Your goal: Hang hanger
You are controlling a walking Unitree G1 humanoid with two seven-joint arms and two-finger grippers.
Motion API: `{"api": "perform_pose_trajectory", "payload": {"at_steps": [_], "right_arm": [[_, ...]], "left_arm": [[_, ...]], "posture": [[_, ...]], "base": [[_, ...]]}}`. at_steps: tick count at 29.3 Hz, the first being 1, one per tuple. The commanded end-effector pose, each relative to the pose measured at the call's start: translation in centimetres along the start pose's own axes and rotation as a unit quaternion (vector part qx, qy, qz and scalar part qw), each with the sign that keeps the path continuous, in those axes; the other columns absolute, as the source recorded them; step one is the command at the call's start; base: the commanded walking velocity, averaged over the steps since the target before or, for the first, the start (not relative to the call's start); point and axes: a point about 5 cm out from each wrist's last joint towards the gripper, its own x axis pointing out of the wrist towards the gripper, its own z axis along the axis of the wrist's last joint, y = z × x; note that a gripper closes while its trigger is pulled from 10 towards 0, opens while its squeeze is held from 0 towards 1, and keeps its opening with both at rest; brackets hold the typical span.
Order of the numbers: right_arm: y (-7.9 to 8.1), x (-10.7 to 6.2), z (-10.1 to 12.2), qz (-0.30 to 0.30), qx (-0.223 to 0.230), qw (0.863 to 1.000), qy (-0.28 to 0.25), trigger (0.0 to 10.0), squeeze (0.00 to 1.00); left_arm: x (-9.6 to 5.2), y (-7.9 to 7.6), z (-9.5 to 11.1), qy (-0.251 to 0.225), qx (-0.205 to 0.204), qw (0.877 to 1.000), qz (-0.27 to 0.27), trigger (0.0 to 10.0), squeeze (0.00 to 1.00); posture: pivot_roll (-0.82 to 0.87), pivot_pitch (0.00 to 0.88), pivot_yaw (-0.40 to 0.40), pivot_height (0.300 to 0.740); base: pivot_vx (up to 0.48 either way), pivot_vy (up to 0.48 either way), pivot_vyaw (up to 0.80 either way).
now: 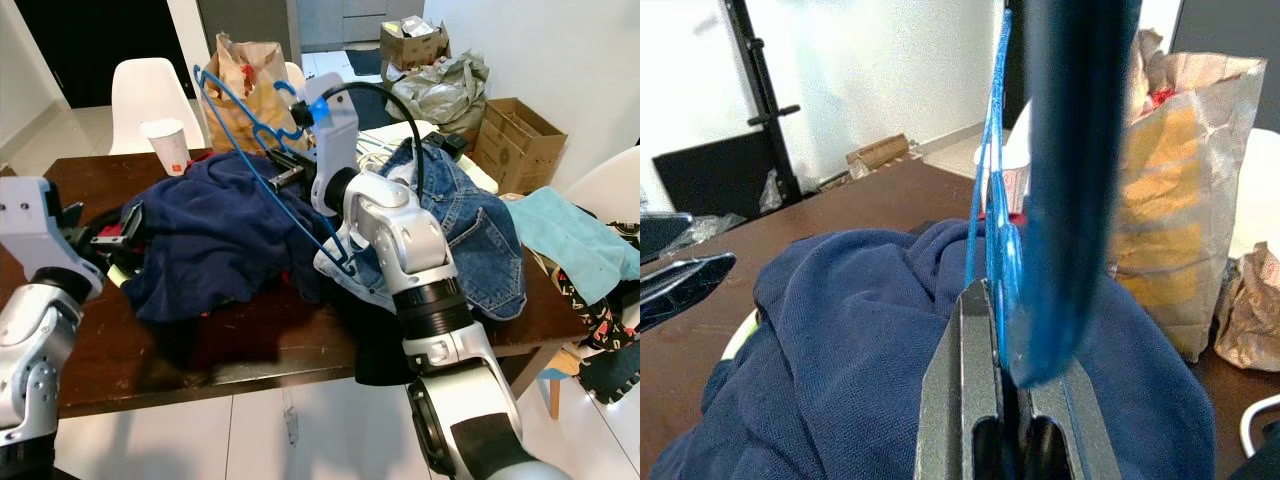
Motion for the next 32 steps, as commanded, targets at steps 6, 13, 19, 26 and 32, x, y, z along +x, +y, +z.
{"api": "perform_pose_trajectory", "payload": {"at_steps": [6,13,19,26,32], "right_arm": [[0.1,-0.6,0.5,-0.001,-0.014,1.000,0.003,10.0,0.00],[-0.4,-1.1,0.7,-0.009,-0.019,1.000,0.005,10.0,0.00],[-0.7,-1.6,1.0,-0.014,-0.024,1.000,0.009,10.0,0.00],[-0.9,-2.0,1.1,-0.022,-0.029,0.999,0.015,10.0,0.00],[-0.8,-2.0,1.2,-0.024,-0.027,0.999,0.016,10.0,0.00]], "left_arm": [[1.2,0.7,-1.2,-0.019,-0.034,0.999,-0.012,10.0,0.00],[1.8,0.8,-2.0,-0.013,-0.048,0.999,-0.022,10.0,0.00],[2.6,1.0,-2.7,-0.009,-0.089,0.996,-0.025,10.0,0.00],[3.8,1.1,-3.4,0.000,-0.129,0.991,-0.021,4.2,0.00],[4.0,1.6,-3.6,0.000,-0.126,0.992,-0.010,0.0,0.00]], "posture": [[-0.09,0.054,0.018,0.740],[-0.12,0.065,0.017,0.740],[-0.16,0.089,0.010,0.740],[-0.17,0.100,0.012,0.740],[-0.16,0.102,0.007,0.740]], "base": [[0.000,0.000,0.00],[0.000,0.000,0.00],[0.000,0.000,0.00],[0.000,0.000,0.00],[0.000,0.000,0.00]]}}
